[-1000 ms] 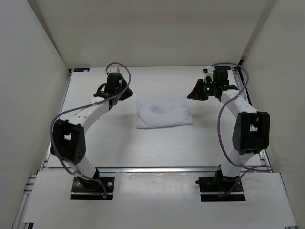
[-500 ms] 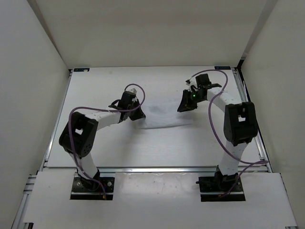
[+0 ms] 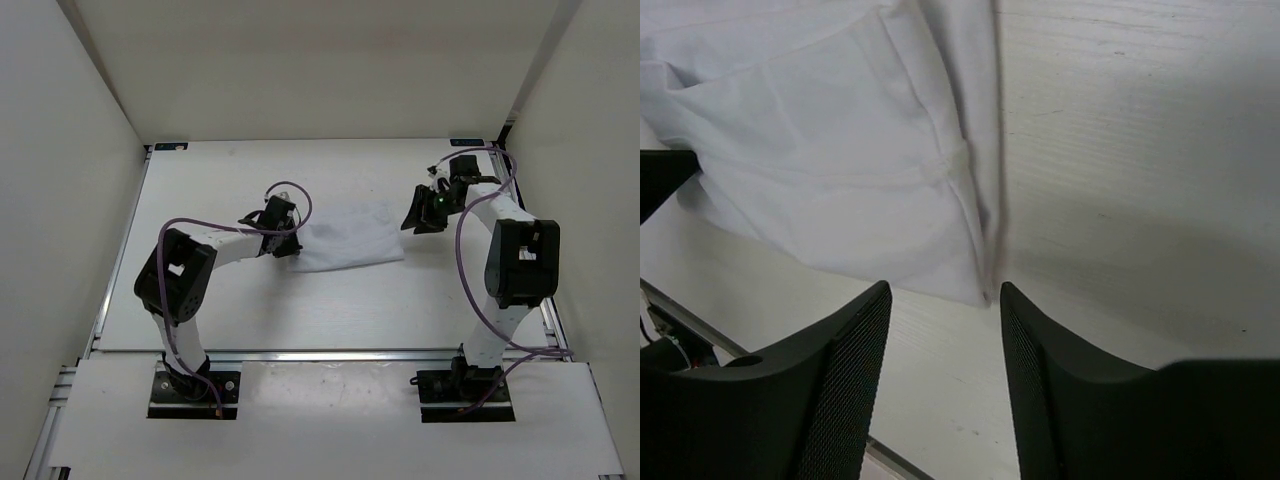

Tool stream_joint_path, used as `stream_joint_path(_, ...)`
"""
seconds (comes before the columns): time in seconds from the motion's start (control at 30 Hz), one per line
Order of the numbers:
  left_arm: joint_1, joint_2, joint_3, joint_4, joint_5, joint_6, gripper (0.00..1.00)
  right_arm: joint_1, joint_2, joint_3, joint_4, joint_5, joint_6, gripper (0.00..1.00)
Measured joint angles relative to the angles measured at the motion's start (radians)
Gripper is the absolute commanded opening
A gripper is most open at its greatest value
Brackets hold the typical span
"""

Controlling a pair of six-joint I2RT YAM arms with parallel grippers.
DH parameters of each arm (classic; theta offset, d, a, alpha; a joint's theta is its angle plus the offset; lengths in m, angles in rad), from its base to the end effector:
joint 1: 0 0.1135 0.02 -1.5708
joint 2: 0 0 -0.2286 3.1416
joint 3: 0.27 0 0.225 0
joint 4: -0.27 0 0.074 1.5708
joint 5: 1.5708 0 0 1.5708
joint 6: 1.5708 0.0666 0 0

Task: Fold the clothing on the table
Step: Fold the skirt

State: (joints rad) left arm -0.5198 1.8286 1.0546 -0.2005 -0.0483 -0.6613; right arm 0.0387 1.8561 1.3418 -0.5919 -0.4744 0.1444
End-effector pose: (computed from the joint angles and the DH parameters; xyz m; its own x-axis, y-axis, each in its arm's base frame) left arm 0.3090 -0.1732 0.1096 -0.8570 -0.2163 -0.4677 -0.0681 0.9472 -0.3134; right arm 0.3609 0.0444 0.1593 -0.9184 0.0926 -0.3846 -0.1079 0.8768 0.4686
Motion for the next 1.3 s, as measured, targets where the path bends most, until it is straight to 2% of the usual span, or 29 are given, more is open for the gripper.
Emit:
stream_joint_path(0.27,0.016,-0.077,-0.078,-0.036,-0.018,-0.001,0.00,-0.010,0.061,0.003,0.003,-0.008,-0.040,0.56)
stream_joint_path(0.63,0.022,-0.080,-0.078,-0.050,-0.020,0.011,0.00,0.032,0.197,0.022,0.088,-0.158,-0.035,0.56)
stream_joint_path(0.83,0.025,-0.087,-0.078,-0.072,-0.023,0.026,0.00,0.062,0.258,0.061,0.155,-0.249,-0.001,0.51)
stream_joint_path(0.9,0.025,-0.091,-0.078,-0.084,-0.025,0.029,0.00,0.070,0.282,0.076,0.174,-0.283,0.012,0.44)
stream_joint_path(0.97,0.025,-0.092,-0.078,-0.090,-0.026,0.031,0.00,0.075,0.306,0.083,0.202,-0.310,0.030,0.30)
stream_joint_path(1.03,0.025,-0.093,-0.078,-0.093,-0.028,0.032,0.00,0.081,0.327,0.083,0.224,-0.334,0.048,0.06)
stream_joint_path(1.07,0.024,-0.094,-0.078,-0.095,-0.029,0.033,0.00,0.083,0.336,0.082,0.233,-0.344,0.058,0.00)
stream_joint_path(1.2,0.023,-0.104,-0.078,-0.114,-0.032,0.035,0.00,0.084,0.339,0.060,0.255,-0.358,0.083,0.00)
stream_joint_path(1.27,0.028,-0.122,-0.075,-0.129,-0.030,0.041,0.28,0.076,0.330,0.048,0.249,-0.356,0.083,0.00)
stream_joint_path(1.3,0.031,-0.137,-0.072,-0.135,-0.026,0.045,0.32,0.074,0.323,0.041,0.243,-0.349,0.081,0.00)
